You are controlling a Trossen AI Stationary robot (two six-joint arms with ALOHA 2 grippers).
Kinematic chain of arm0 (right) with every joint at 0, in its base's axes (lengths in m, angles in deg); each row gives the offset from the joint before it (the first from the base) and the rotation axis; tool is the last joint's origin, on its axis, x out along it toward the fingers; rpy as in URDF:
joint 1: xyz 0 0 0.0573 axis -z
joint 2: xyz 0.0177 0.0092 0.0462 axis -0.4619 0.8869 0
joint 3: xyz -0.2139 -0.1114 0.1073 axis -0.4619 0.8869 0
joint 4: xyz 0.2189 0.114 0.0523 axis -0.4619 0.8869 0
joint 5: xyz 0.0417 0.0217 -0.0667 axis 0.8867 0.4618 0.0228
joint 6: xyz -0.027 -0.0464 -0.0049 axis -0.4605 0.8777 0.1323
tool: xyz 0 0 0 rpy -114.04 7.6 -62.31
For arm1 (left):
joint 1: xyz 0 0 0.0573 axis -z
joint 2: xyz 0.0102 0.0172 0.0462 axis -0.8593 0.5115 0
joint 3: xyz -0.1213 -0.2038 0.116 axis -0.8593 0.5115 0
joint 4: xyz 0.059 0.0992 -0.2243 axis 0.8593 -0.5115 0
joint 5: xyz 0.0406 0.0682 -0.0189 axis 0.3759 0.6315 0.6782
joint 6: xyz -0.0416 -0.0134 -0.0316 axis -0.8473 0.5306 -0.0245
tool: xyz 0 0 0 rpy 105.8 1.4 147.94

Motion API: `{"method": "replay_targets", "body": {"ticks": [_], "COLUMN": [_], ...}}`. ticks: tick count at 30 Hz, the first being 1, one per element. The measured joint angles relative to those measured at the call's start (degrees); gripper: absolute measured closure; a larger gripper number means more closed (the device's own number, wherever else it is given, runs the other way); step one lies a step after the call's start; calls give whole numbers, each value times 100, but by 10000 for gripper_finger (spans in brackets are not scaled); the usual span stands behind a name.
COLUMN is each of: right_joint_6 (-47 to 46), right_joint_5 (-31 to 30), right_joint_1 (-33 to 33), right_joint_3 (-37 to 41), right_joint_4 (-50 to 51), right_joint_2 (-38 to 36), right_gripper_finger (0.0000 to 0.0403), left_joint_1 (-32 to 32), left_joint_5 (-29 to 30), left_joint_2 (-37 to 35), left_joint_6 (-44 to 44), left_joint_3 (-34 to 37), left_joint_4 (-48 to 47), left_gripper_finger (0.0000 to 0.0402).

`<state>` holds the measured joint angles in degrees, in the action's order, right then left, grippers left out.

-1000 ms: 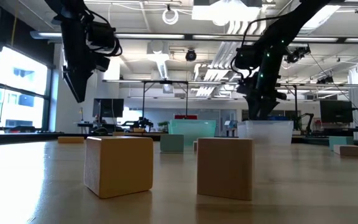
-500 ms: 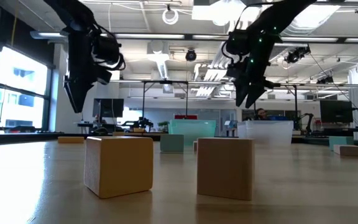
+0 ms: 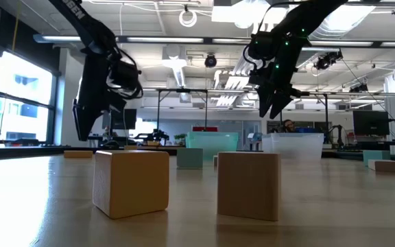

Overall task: Sort & place blocks by color
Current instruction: Put the yellow block into the blue bin

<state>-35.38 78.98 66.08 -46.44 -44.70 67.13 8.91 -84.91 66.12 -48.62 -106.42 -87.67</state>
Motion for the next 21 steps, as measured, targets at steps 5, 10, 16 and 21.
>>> {"method": "replay_targets", "body": {"ticks": [5, 10, 16, 21], "right_joint_6": [0, 0, 0, 0], "right_joint_5": [-1, -2, -2, -1], "right_joint_1": [0, 0, 0, 0], "right_joint_3": [0, 0, 0, 0], "right_joint_4": [0, 0, 2, 45], "right_joint_2": [0, 0, 0, 0], "right_gripper_finger": [187, 187, 187, 187], "left_joint_1": [0, 2, 2, 2], "left_joint_5": [217, 217, 217, 187], "left_joint_2": [310, 614, 941, 1034], "left_joint_6": [-158, -128, -68, -66], "left_joint_3": [0, 0, 0, -17], "left_joint_4": [153, 162, 216, 218], "left_gripper_finger": [171, 171, 171, 190]}}
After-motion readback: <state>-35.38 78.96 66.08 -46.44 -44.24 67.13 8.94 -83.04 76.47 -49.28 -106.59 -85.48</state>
